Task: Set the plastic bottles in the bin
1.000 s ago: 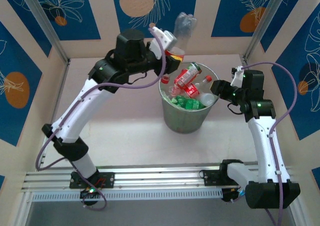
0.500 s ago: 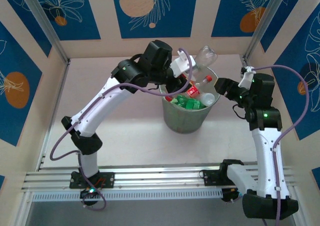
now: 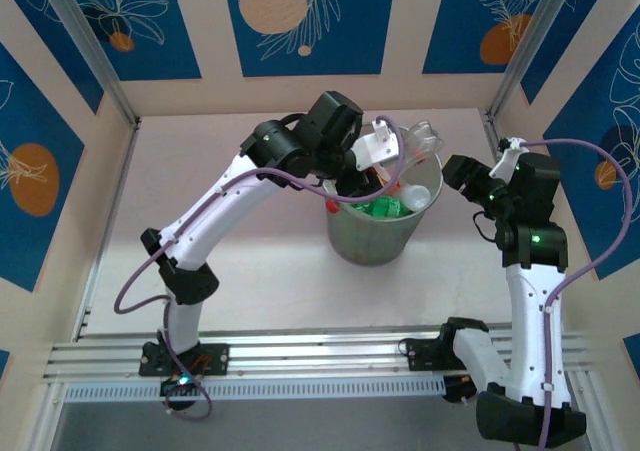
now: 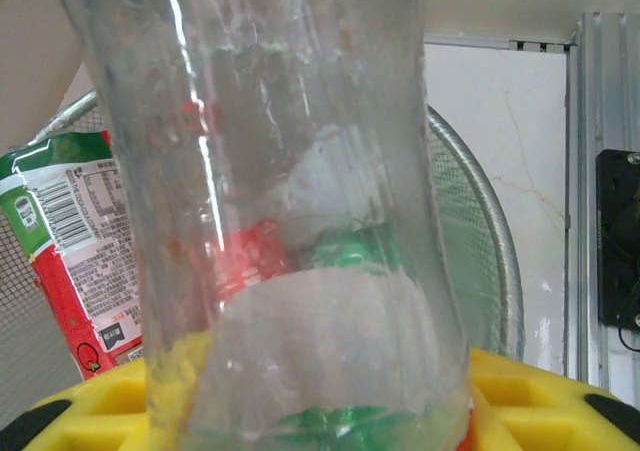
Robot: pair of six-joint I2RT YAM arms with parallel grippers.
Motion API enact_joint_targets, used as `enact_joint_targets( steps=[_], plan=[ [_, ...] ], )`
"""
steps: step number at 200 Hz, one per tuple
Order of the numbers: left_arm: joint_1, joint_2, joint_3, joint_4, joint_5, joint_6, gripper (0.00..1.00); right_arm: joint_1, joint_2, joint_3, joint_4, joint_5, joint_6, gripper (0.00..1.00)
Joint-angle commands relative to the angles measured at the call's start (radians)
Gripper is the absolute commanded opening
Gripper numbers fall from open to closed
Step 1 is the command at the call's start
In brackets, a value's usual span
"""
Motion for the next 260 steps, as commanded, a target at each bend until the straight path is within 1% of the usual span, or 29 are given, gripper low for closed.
enact_joint_targets(
  steps=[1, 37, 67, 86, 133, 151, 216, 221, 228, 232, 240, 246, 252, 260],
  plan=[
    [-0.008, 0.023, 0.016, 0.018, -0.041, 0.033, 0.00, -0.008, -0.009, -0.014, 0.016, -0.012, 0.011, 0.70],
    [-0.008, -0.041, 0.010, 0.142, -0.007, 0.024, 0.00, -0.011, -0.003, -0.020, 0.022, -0.021, 0.014, 0.70],
    [-0.007, -0.042, 0.004, 0.232, -0.038, 0.019, 0.00, -0.013, 0.000, -0.022, 0.026, -0.029, 0.017, 0.70],
    [-0.008, -0.032, 0.001, 0.250, -0.035, 0.019, 0.00, -0.016, 0.000, -0.022, 0.021, -0.027, 0.011, 0.70],
    [-0.006, 0.021, -0.010, 0.225, -0.095, 0.108, 0.00, -0.027, 0.001, -0.027, 0.024, -0.039, 0.010, 0.70],
    [-0.004, 0.038, -0.018, 0.207, -0.090, 0.149, 0.00, -0.030, 0.002, -0.027, 0.026, -0.043, 0.009, 0.70],
    [0.009, 0.056, -0.071, 0.123, -0.067, 0.227, 0.00, -0.045, -0.003, -0.023, 0.012, -0.048, -0.001, 0.70],
    [0.010, 0.055, -0.074, 0.113, -0.069, 0.235, 0.04, -0.047, -0.003, -0.022, 0.012, -0.048, -0.003, 0.70],
    [0.009, 0.055, -0.077, 0.104, -0.077, 0.244, 0.15, -0.048, -0.003, -0.021, 0.012, -0.050, -0.002, 0.70],
    [0.009, 0.056, -0.078, 0.098, -0.081, 0.247, 0.23, -0.048, -0.003, -0.021, 0.013, -0.050, 0.000, 0.70],
    [0.009, 0.059, -0.078, 0.088, -0.092, 0.256, 0.45, -0.050, -0.003, -0.021, 0.013, -0.052, 0.001, 0.70],
    [0.010, 0.060, -0.078, 0.084, -0.098, 0.258, 0.56, -0.050, -0.003, -0.021, 0.015, -0.053, 0.002, 0.70],
    [0.009, 0.058, -0.078, 0.082, -0.101, 0.261, 0.64, -0.051, -0.003, -0.021, 0.016, -0.055, 0.003, 0.70],
    [0.010, 0.057, -0.078, 0.084, -0.101, 0.260, 0.70, -0.050, -0.002, -0.021, 0.018, -0.058, 0.005, 0.70]
  ],
)
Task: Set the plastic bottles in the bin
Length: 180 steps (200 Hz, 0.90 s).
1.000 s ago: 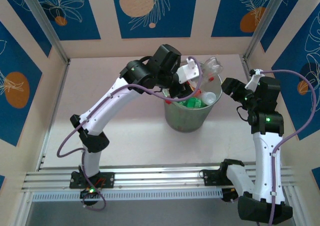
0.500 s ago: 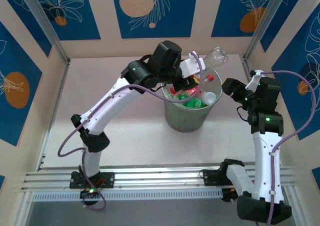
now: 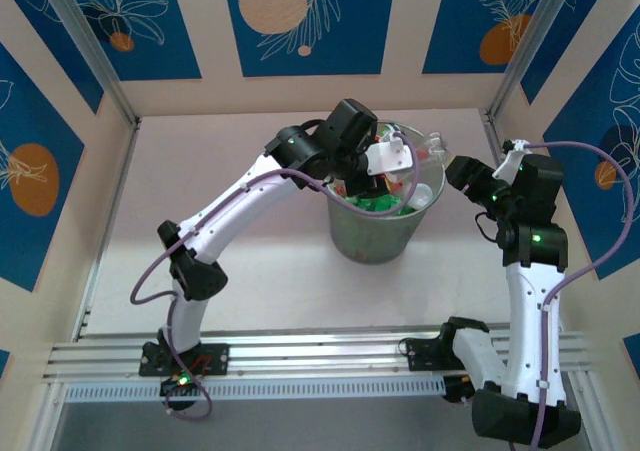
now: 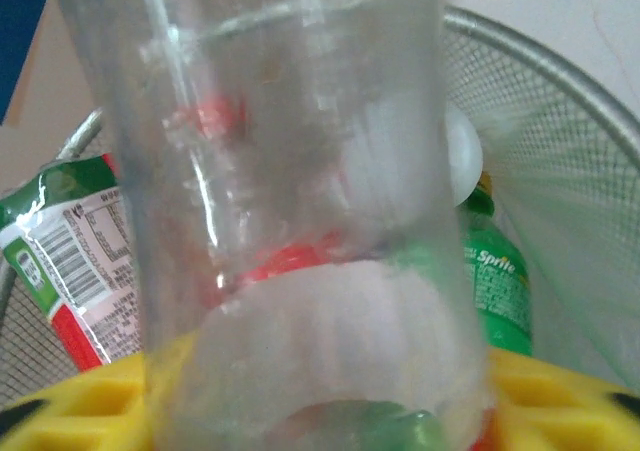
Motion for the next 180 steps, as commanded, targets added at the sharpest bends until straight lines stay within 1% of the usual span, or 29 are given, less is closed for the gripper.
enact_joint_targets(
  steps=[1, 28, 46, 62, 97, 120, 155, 180],
  plan=[
    [0.007, -0.002, -0.002, -0.044, -0.019, 0.039, 0.71, -0.007, -0.003, -0.006, 0.014, -0.028, -0.002, 0.70],
    [0.008, -0.022, -0.016, -0.003, -0.007, 0.023, 0.85, -0.006, 0.000, -0.002, 0.020, -0.034, 0.002, 0.70],
    [0.009, -0.051, -0.043, 0.049, 0.027, 0.007, 0.88, -0.006, 0.009, 0.012, 0.026, -0.045, 0.004, 0.70],
    [0.016, -0.086, -0.069, 0.096, 0.100, -0.014, 0.88, -0.006, 0.019, 0.032, 0.032, -0.056, 0.004, 0.70],
    [0.029, -0.162, -0.162, 0.229, 0.241, -0.076, 0.85, 0.010, 0.036, 0.044, 0.066, -0.103, 0.025, 0.67],
    [0.046, -0.184, -0.205, 0.297, 0.295, -0.124, 0.82, 0.038, 0.053, 0.069, 0.081, -0.111, 0.029, 0.64],
    [0.059, -0.166, -0.224, 0.331, 0.283, -0.182, 0.72, 0.096, 0.068, 0.121, 0.102, -0.087, 0.023, 0.59],
    [0.058, -0.143, -0.228, 0.334, 0.264, -0.200, 0.67, 0.143, 0.107, 0.128, 0.115, -0.080, 0.014, 0.53]
  ],
)
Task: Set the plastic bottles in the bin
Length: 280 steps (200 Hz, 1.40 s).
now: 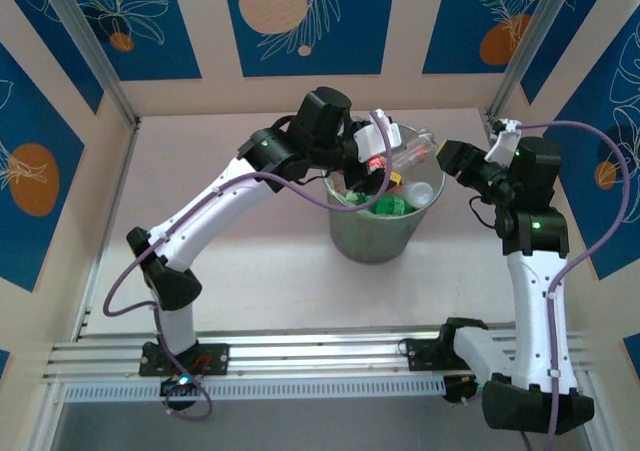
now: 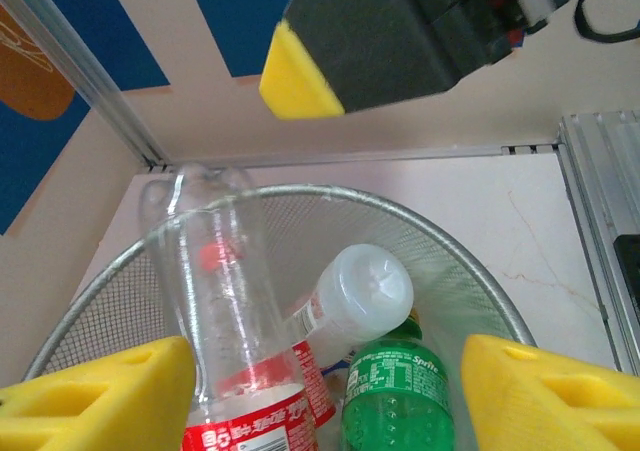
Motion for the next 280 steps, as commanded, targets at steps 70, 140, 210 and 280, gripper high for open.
enact_joint_targets(
  steps=[70, 140, 210, 280],
  plan=[
    [0.013, 0.118, 0.028, 0.068, -0.054, -0.111, 0.62, 0.156, 0.231, 0.171, 0.093, 0.045, -0.072, 0.49],
    [0.062, 0.202, 0.054, 0.061, -0.021, -0.203, 0.58, 0.174, 0.222, 0.155, 0.114, 0.096, -0.075, 0.48],
    [0.076, 0.071, 0.031, 0.138, 0.022, -0.217, 0.76, 0.076, 0.119, 0.101, 0.069, 0.112, -0.067, 0.53],
    [0.250, -0.314, -0.432, 0.272, -0.134, -0.363, 1.00, -0.106, -0.001, -0.092, -0.020, 0.199, -0.069, 0.64]
  ],
)
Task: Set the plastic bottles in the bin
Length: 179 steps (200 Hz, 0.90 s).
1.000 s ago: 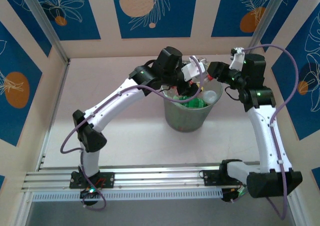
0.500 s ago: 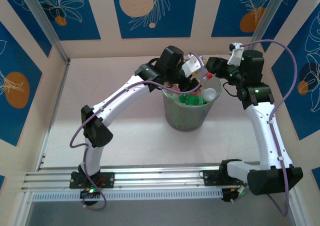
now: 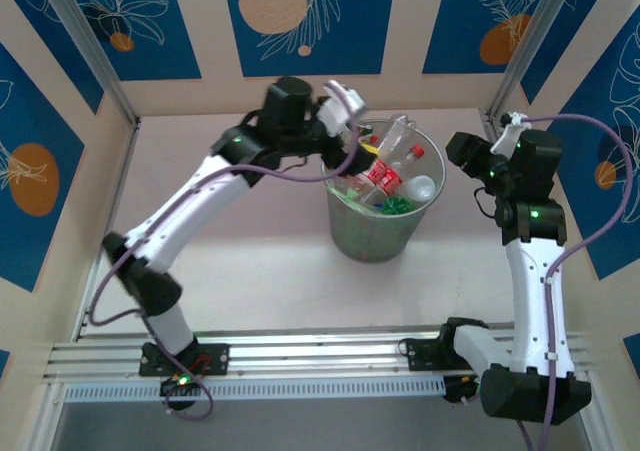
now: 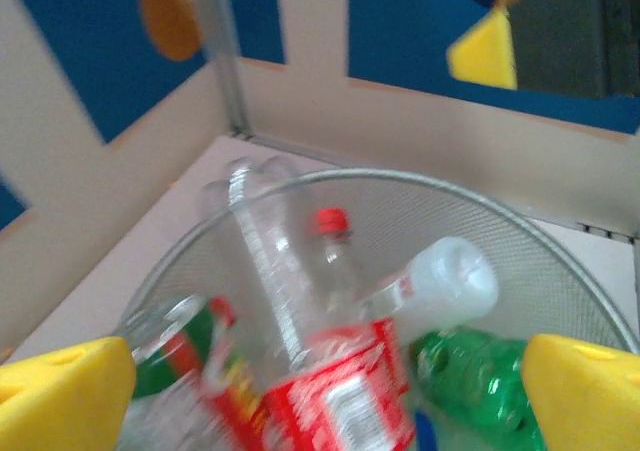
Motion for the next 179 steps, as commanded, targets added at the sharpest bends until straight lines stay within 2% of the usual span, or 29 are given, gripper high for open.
enact_joint_targets(
  steps=[1, 18, 41, 58, 81, 108, 144, 179],
  plan=[
    [0.097, -0.152, -0.193, 0.085, -0.073, -0.105, 1.00, -0.044, -0.045, -0.067, -0.060, 0.074, -0.009, 0.64],
    [0.174, -0.293, -0.401, 0.127, -0.133, -0.166, 1.00, -0.076, -0.072, -0.156, -0.051, 0.109, 0.001, 0.73],
    [0.249, -0.471, -0.615, 0.109, -0.314, -0.187, 1.00, -0.108, -0.085, -0.273, -0.022, 0.171, 0.005, 0.86],
    [0.314, -0.589, -0.763, 0.091, -0.416, -0.227, 1.00, -0.136, -0.069, -0.350, 0.006, 0.194, 0.013, 0.86],
    [0.398, -0.726, -0.944, 0.084, -0.545, -0.297, 1.00, -0.172, -0.037, -0.429, 0.067, 0.146, 0.057, 0.86],
    [0.473, -0.834, -1.115, 0.091, -0.612, -0.330, 1.00, -0.169, 0.032, -0.480, 0.156, 0.070, 0.091, 0.85],
    [0.522, -0.905, -1.272, 0.173, -0.699, -0.356, 1.00, -0.088, 0.167, -0.447, 0.209, 0.005, 0.098, 0.84],
    [0.552, -0.928, -1.361, 0.252, -0.710, -0.372, 1.00, 0.016, 0.237, -0.418, 0.235, 0.001, 0.101, 0.83]
  ],
)
